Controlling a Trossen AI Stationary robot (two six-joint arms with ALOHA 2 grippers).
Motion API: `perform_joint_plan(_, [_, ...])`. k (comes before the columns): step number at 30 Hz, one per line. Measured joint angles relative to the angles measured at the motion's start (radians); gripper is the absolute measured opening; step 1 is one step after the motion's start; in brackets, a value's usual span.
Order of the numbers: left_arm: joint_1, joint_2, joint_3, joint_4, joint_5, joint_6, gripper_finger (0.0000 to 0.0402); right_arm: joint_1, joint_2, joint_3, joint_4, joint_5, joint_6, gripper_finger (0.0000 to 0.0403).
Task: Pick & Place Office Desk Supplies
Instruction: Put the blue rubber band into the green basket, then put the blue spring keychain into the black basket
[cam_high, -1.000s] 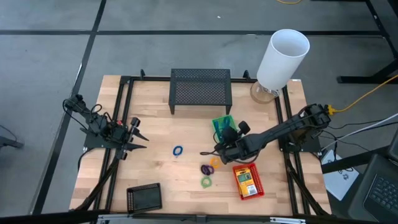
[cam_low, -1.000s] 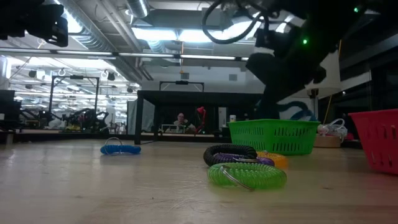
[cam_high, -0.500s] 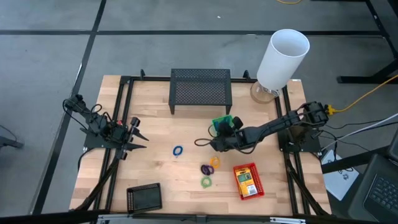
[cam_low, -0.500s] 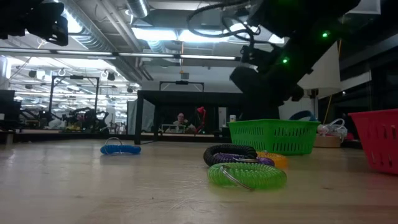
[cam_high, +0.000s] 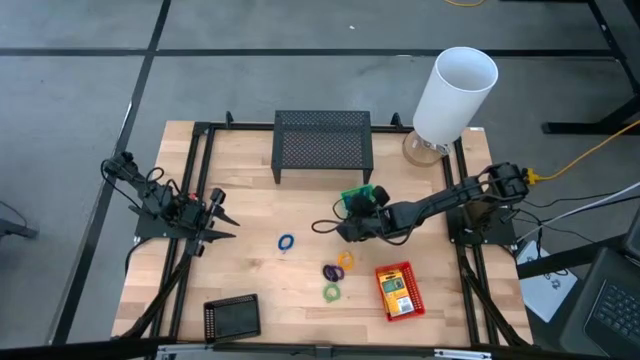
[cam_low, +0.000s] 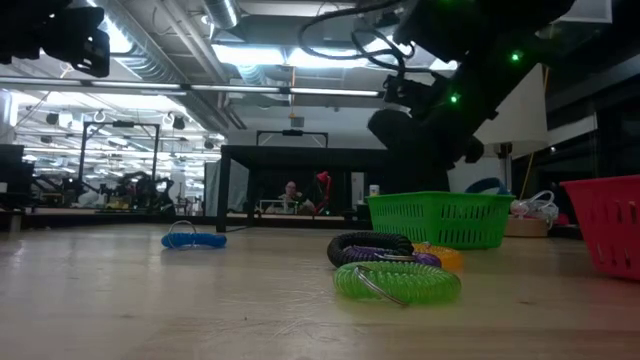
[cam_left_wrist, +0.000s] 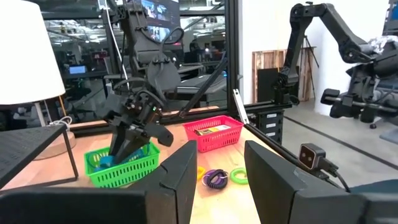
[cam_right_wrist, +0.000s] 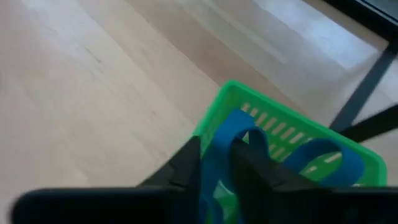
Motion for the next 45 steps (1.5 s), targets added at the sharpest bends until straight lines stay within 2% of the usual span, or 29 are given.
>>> perform_joint_plan(7, [0.0, 0.0, 0.0, 0.0, 0.0, 0.0, 0.013, 0.013, -0.009, 0.06, -0.038, -0.036, -0.044, 0.0201])
perform_joint_plan(12, [0.0, 0.0, 0.0, -0.011, 0.001, -0.021, 0.013, 0.013, -0.009, 0.1, -0.139, -0.074, -0.012, 0.0238])
perform_joint_plan(17, [0.0, 0.0, 0.0, -0.012, 0.001, -0.023, 0.013, 0.023, -0.009, 0.123, -0.196, -0.118, 0.028, 0.0239])
perform_joint_plan(21, [0.0, 0.0, 0.0, -0.012, 0.002, -0.023, 0.013, 0.023, -0.009, 0.174, -0.322, -0.199, 0.112, 0.0233])
perform_joint_plan(23, [0.0, 0.0, 0.0, -0.012, 0.002, -0.023, 0.013, 0.024, -0.009, 0.201, -0.378, -0.206, 0.151, 0.023])
perform_joint_plan(33, [0.0, 0.0, 0.0, -0.012, 0.002, -0.028, 0.013, 0.045, -0.01, 0.292, -0.404, -0.127, 0.16, 0.0228])
perform_joint_plan(45, [0.0, 0.0, 0.0, -0.011, 0.002, -0.04, 0.013, 0.053, -0.01, 0.298, -0.4, -0.083, 0.121, 0.0229])
